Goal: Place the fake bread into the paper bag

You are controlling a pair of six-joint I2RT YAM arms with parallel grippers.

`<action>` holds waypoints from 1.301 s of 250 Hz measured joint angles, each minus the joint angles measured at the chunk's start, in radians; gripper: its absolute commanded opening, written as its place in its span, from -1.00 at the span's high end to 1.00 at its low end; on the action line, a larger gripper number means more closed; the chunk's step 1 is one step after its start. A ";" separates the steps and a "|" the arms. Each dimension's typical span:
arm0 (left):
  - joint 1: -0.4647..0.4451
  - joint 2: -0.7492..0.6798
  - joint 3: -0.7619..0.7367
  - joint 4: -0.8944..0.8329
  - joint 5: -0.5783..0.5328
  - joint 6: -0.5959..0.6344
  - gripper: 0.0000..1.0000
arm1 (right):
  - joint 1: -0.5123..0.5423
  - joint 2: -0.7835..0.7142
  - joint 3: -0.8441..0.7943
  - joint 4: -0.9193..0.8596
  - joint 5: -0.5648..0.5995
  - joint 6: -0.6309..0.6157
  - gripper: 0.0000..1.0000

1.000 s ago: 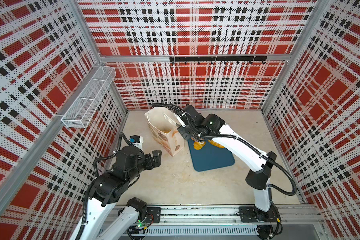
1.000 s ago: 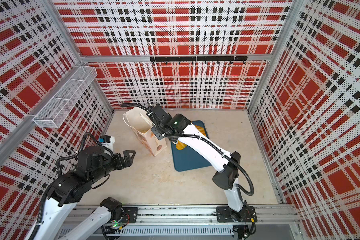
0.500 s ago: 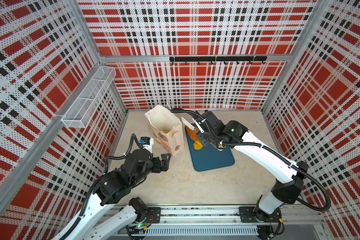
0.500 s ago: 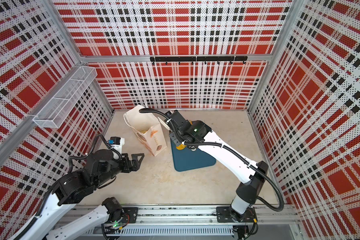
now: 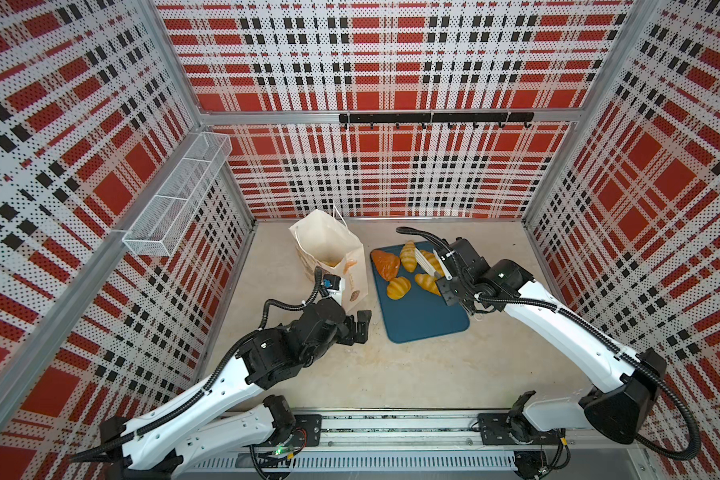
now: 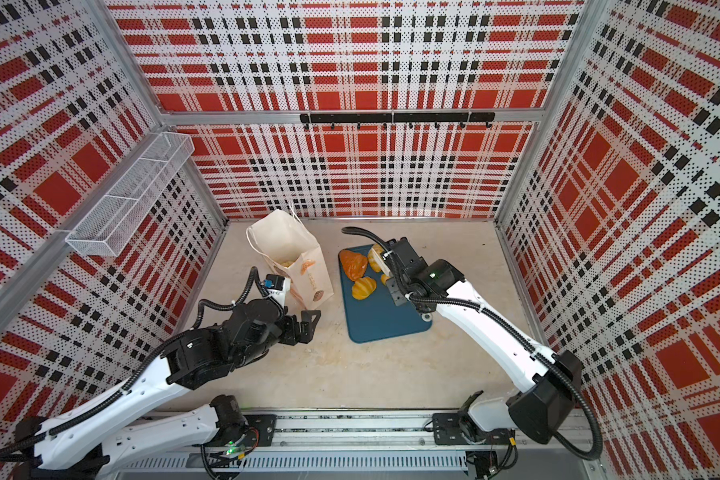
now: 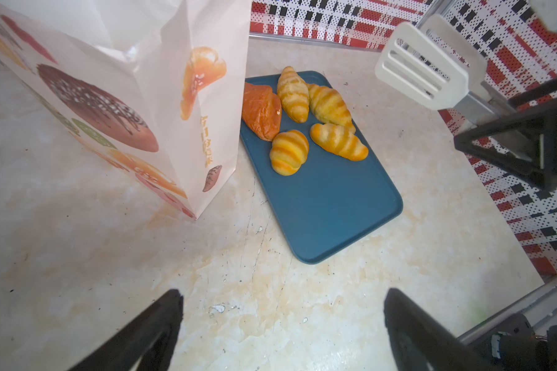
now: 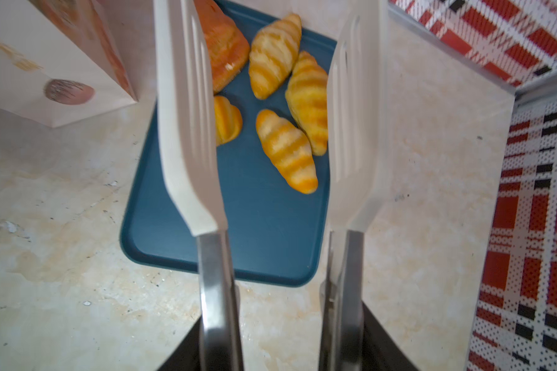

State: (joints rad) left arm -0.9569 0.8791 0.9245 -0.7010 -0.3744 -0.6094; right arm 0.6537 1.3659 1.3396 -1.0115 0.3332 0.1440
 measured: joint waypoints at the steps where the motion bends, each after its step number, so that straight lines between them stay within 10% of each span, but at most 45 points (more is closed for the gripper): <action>1: 0.000 0.001 0.000 0.002 0.000 0.000 -0.99 | -0.002 -0.001 -0.003 0.000 0.000 0.002 -0.08; 128: -0.032 0.156 -0.043 0.135 0.065 -0.034 -0.99 | -0.219 0.005 -0.276 0.076 -0.126 0.032 -0.16; 325: -0.088 0.272 -0.055 0.224 0.108 -0.068 -0.99 | -0.244 0.165 -0.282 0.186 -0.269 -0.051 -0.17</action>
State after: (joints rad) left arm -1.0451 1.1511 0.8700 -0.4774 -0.2661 -0.6773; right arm 0.4099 1.5311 1.0576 -0.8257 0.0647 0.0929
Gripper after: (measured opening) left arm 0.995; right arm 0.590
